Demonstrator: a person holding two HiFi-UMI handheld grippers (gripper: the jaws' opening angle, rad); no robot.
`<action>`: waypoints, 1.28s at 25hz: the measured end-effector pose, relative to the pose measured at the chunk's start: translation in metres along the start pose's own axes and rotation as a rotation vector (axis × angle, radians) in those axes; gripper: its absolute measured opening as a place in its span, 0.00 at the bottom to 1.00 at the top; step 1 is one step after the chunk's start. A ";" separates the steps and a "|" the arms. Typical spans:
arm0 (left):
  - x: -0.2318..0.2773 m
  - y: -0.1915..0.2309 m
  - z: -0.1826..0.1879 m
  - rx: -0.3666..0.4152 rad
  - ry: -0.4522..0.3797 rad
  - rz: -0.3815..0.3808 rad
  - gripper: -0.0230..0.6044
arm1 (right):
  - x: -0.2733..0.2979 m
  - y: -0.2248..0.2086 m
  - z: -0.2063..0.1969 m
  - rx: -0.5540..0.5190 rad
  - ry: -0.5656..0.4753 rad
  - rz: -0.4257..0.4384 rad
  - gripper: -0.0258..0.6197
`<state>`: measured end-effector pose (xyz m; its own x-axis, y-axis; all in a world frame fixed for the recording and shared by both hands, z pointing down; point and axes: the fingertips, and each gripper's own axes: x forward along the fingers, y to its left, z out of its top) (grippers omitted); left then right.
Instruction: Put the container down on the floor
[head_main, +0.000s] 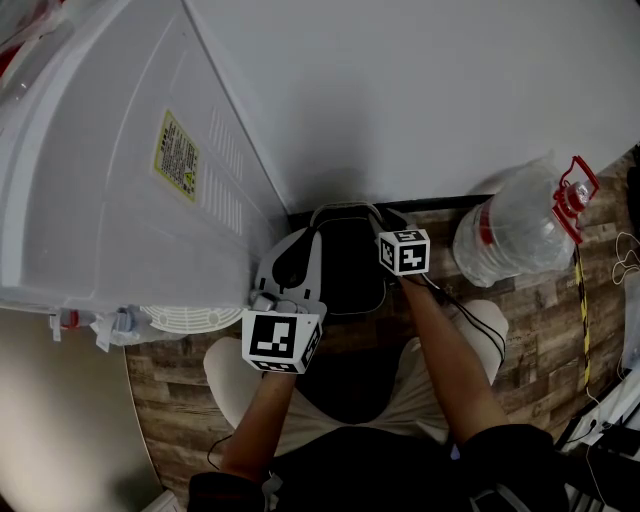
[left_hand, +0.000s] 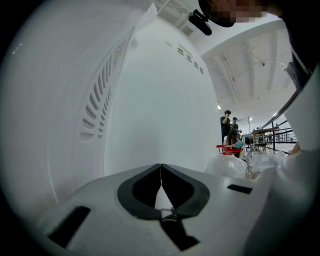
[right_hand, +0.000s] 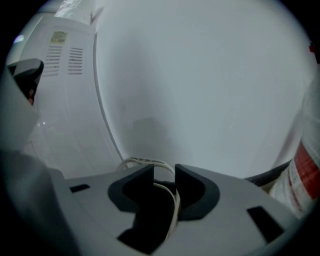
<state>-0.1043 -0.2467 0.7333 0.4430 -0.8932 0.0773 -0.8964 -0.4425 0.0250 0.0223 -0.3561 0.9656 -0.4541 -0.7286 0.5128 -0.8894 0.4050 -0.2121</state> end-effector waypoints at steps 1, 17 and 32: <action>0.000 0.000 0.000 -0.001 0.000 -0.001 0.07 | 0.000 -0.001 0.000 0.004 0.002 -0.002 0.23; 0.000 0.001 -0.003 -0.002 0.011 0.007 0.07 | 0.001 0.006 -0.001 0.000 0.002 0.020 0.23; 0.002 -0.001 0.007 -0.039 0.013 -0.001 0.07 | -0.012 0.024 0.033 0.047 -0.059 0.023 0.16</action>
<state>-0.1029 -0.2483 0.7267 0.4442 -0.8914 0.0904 -0.8958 -0.4399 0.0639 0.0047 -0.3559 0.9265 -0.4759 -0.7508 0.4580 -0.8793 0.3969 -0.2632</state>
